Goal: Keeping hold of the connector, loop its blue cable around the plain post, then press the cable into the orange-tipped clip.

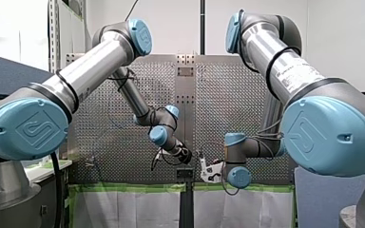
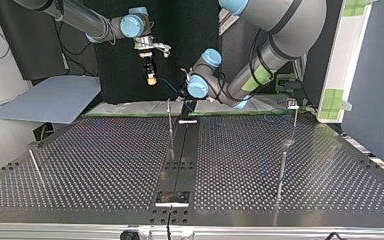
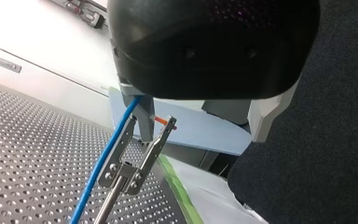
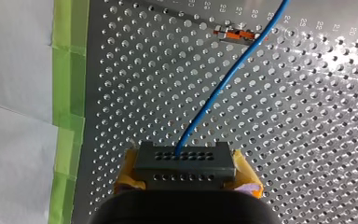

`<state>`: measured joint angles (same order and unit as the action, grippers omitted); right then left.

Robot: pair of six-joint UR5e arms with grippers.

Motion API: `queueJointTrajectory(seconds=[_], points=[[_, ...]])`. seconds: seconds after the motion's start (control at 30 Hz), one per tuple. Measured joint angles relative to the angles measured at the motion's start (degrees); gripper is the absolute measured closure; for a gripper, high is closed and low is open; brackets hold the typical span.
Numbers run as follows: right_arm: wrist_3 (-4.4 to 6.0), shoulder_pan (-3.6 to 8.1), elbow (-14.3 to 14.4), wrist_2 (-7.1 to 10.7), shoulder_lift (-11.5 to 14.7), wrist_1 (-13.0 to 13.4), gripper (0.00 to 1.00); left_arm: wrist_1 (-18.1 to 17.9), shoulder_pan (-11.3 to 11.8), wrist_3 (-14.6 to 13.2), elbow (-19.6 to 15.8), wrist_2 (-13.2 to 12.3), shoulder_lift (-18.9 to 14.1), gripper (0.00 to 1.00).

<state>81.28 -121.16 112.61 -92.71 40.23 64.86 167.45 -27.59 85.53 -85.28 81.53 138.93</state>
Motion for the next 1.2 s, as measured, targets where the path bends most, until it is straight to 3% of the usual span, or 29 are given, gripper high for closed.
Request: queueJointTrajectory(seconds=[0.2, 0.27, 0.3, 0.33, 0.37, 0.4, 0.43, 0.47, 0.63, 1.0, 1.2], points=[[-0.33, -0.16, -0.32, 0.01, 0.00, -0.63, 1.00, -1.12, -0.23, -0.02, 0.01, 1.19, 0.01, 0.00], [-0.47, -0.22, -0.41, 0.00, 0.00, -0.86, 1.00, -1.71, -0.39, -0.02, 0.02, 1.51, 0.01, 0.27], [-0.52, -0.24, -0.43, -0.01, 0.00, -0.92, 1.00, -2.04, -0.48, -0.01, 0.02, 1.63, 0.01, 0.27], [-0.56, -0.25, -0.45, -0.01, 0.00, -0.96, 1.00, -2.41, -0.58, 0.01, 0.01, 1.81, 0.01, 0.38], [-0.60, -0.25, -0.47, -0.02, 0.00, -0.99, 1.00, -2.91, -0.72, 0.08, 0.00, 2.15, 0.03, 0.59], [-0.62, -0.26, -0.47, -0.02, 0.00, -1.01, 1.00, -3.34, -0.84, 0.15, 0.01, 2.48, 0.03, 0.59], [-0.63, -0.26, -0.48, -0.03, 0.00, -1.03, 1.00, -3.83, -0.96, 0.24, 0.01, 2.89, 0.03, 0.75], [-0.65, -0.26, -0.47, -0.04, 0.00, -1.08, 1.00, -4.42, -1.12, 0.34, 0.02, 3.53, 0.03, 0.98], [-0.81, -0.26, -0.48, -0.09, 0.00, -1.20, 1.00, -5.82, -1.70, 0.88, 0.02, 5.84, 0.04, 1.00], [-1.29, -0.02, -0.52, -0.19, 0.00, -1.74, 1.00, -6.70, -1.93, 1.22, -0.19, 6.05, 0.05, 1.00], [-1.36, 0.01, -0.61, -0.20, 0.00, -1.85, 1.00, -9.00, -2.03, 1.62, -1.97, 8.09, 0.05, 1.00]])
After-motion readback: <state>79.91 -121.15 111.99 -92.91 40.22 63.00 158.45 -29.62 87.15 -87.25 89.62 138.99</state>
